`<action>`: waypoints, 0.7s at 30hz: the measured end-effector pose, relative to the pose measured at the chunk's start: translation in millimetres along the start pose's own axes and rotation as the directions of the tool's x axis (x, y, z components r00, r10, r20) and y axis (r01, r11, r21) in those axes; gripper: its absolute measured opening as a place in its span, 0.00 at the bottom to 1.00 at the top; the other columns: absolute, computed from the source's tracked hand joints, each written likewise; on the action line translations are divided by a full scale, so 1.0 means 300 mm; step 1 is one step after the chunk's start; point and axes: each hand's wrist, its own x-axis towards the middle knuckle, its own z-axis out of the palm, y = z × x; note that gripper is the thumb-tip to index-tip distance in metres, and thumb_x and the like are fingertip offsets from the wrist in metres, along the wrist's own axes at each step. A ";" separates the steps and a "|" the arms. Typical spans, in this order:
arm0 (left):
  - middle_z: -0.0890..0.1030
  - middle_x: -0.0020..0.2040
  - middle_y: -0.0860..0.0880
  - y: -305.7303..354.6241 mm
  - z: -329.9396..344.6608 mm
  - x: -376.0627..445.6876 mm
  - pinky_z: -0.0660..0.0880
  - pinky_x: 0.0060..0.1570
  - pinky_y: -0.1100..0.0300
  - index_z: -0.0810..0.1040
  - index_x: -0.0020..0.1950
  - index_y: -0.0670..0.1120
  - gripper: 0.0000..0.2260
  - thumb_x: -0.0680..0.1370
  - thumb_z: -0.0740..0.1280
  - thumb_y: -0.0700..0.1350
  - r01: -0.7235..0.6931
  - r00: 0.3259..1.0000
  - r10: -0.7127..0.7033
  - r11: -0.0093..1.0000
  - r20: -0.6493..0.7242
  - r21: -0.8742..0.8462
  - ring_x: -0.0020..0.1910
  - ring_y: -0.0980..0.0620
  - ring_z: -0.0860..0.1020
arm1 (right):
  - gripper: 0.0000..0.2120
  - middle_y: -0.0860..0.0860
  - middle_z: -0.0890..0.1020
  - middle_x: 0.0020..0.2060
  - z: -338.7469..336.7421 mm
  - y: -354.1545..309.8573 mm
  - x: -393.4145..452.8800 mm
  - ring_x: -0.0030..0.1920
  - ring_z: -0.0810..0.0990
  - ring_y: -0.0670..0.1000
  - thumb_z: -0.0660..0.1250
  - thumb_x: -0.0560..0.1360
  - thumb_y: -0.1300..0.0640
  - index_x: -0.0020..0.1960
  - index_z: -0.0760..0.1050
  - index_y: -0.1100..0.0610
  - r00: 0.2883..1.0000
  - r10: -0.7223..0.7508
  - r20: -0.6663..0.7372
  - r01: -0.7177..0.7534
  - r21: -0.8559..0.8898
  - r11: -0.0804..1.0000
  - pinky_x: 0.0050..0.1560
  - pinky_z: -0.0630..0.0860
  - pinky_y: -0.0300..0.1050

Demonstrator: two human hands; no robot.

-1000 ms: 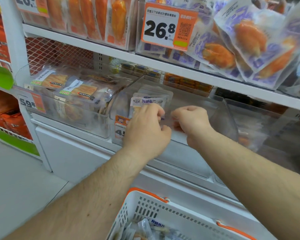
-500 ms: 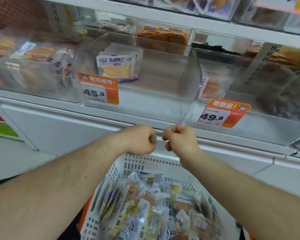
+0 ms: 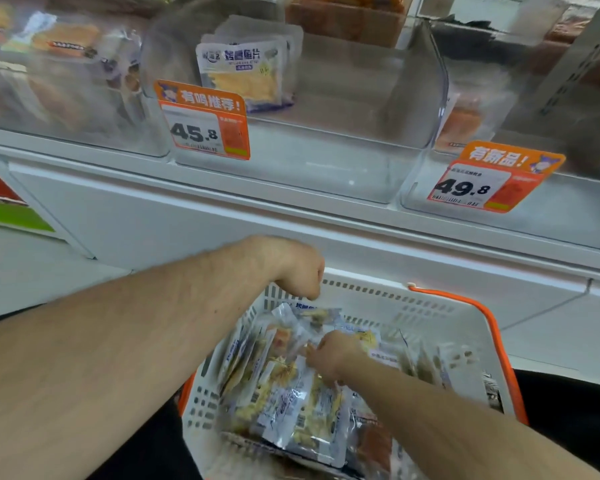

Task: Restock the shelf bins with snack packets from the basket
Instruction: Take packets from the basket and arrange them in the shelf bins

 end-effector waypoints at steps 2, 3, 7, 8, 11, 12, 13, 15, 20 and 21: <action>0.81 0.57 0.49 -0.007 0.001 0.006 0.77 0.49 0.53 0.78 0.62 0.47 0.13 0.80 0.63 0.49 0.013 1.000 -0.013 1.000 0.007 0.009 0.50 0.49 0.80 | 0.12 0.51 0.73 0.32 0.025 -0.012 -0.006 0.32 0.73 0.50 0.63 0.78 0.56 0.36 0.70 0.56 1.000 -0.008 -0.011 0.008 -0.065 0.998 0.28 0.68 0.39; 0.82 0.56 0.48 -0.009 0.001 0.008 0.76 0.47 0.54 0.79 0.61 0.47 0.13 0.80 0.63 0.49 0.013 1.000 -0.013 1.000 0.006 0.008 0.47 0.50 0.79 | 0.10 0.50 0.72 0.33 0.037 -0.018 -0.009 0.32 0.73 0.50 0.63 0.77 0.57 0.37 0.69 0.56 1.000 -0.016 -0.016 0.015 -0.062 0.998 0.28 0.68 0.39; 0.82 0.54 0.49 -0.003 -0.003 0.004 0.76 0.48 0.54 0.79 0.61 0.46 0.13 0.80 0.64 0.49 0.009 1.000 -0.009 1.000 0.001 0.008 0.46 0.50 0.79 | 0.08 0.50 0.73 0.35 0.071 -0.032 -0.012 0.33 0.73 0.48 0.64 0.76 0.57 0.39 0.69 0.55 0.999 -0.029 -0.033 0.029 -0.015 0.999 0.29 0.70 0.40; 0.82 0.56 0.49 -0.002 -0.002 0.004 0.77 0.52 0.53 0.79 0.62 0.46 0.13 0.80 0.64 0.50 0.011 1.000 -0.012 1.000 0.005 0.007 0.48 0.49 0.80 | 0.07 0.50 0.74 0.36 0.074 -0.033 -0.012 0.33 0.74 0.48 0.65 0.75 0.58 0.40 0.70 0.55 0.999 -0.035 -0.031 0.035 -0.003 0.999 0.30 0.73 0.41; 0.80 0.53 0.50 -0.005 0.001 0.009 0.75 0.50 0.54 0.78 0.60 0.44 0.14 0.79 0.64 0.50 0.017 1.000 -0.017 1.000 0.006 0.009 0.46 0.49 0.77 | 0.05 0.56 0.79 0.38 0.053 -0.036 -0.044 0.32 0.81 0.51 0.69 0.76 0.62 0.48 0.74 0.61 0.998 -0.025 0.051 0.015 0.188 0.982 0.36 0.82 0.46; 0.78 0.51 0.49 -0.006 0.000 0.010 0.74 0.48 0.55 0.78 0.56 0.44 0.12 0.79 0.64 0.50 0.020 1.000 -0.020 1.000 0.005 0.008 0.44 0.50 0.74 | 0.06 0.58 0.80 0.39 0.031 -0.037 -0.060 0.31 0.82 0.52 0.69 0.76 0.64 0.52 0.73 0.62 0.996 -0.033 0.084 0.010 0.255 0.967 0.36 0.83 0.46; 0.76 0.49 0.50 -0.007 -0.002 0.008 0.72 0.46 0.56 0.76 0.53 0.45 0.09 0.79 0.64 0.50 0.023 1.000 -0.023 1.000 -0.002 0.010 0.44 0.50 0.71 | 0.08 0.59 0.80 0.41 0.001 -0.044 -0.086 0.30 0.82 0.52 0.68 0.77 0.65 0.54 0.71 0.61 0.994 -0.049 0.101 0.017 0.296 0.955 0.35 0.82 0.46; 0.73 0.48 0.51 -0.004 -0.014 -0.005 0.70 0.44 0.58 0.77 0.55 0.47 0.10 0.79 0.64 0.51 0.021 1.000 -0.021 1.000 -0.013 0.011 0.42 0.51 0.71 | 0.11 0.61 0.79 0.43 -0.078 -0.062 -0.137 0.27 0.81 0.51 0.63 0.78 0.68 0.58 0.68 0.58 0.992 -0.085 0.091 0.048 0.358 0.932 0.29 0.79 0.43; 0.77 0.65 0.50 0.021 -0.055 -0.060 0.71 0.55 0.58 0.72 0.71 0.47 0.26 0.79 0.61 0.63 0.014 0.998 -0.013 1.000 0.059 -0.007 0.55 0.51 0.77 | 0.10 0.57 0.79 0.29 -0.297 -0.105 -0.255 0.22 0.77 0.51 0.59 0.76 0.69 0.51 0.77 0.63 0.992 -0.084 -0.092 0.120 0.532 0.838 0.25 0.72 0.40; 0.75 0.68 0.50 0.021 -0.062 -0.067 0.71 0.59 0.56 0.71 0.72 0.47 0.31 0.77 0.59 0.68 0.023 0.995 -0.023 1.000 0.097 -0.001 0.61 0.49 0.76 | 0.08 0.57 0.78 0.27 -0.335 -0.110 -0.274 0.22 0.77 0.51 0.60 0.76 0.68 0.50 0.77 0.66 0.990 -0.059 -0.124 0.121 0.587 0.800 0.25 0.72 0.40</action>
